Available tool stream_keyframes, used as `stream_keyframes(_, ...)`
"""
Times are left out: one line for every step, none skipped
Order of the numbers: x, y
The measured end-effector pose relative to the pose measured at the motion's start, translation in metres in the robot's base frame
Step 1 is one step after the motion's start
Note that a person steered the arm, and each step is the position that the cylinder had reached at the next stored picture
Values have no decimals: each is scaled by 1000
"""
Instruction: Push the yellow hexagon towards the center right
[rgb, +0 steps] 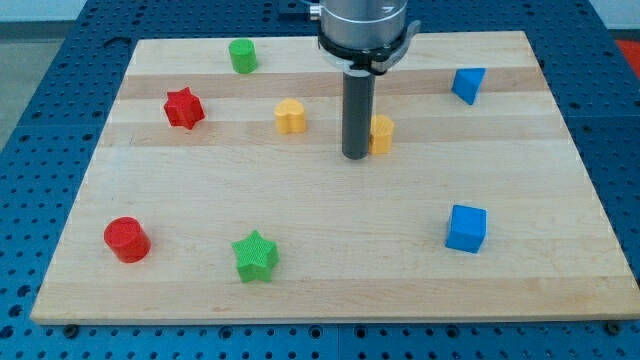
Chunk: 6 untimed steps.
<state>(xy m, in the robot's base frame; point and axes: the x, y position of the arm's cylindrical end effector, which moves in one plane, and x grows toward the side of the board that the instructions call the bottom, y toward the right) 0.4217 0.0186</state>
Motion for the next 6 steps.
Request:
stream_keyframes(-2, -8)
stream_keyframes(-6, -7)
stream_keyframes(-23, -5)
stream_keyframes(-27, 39)
stream_keyframes(-24, 86)
stream_keyframes(-23, 126)
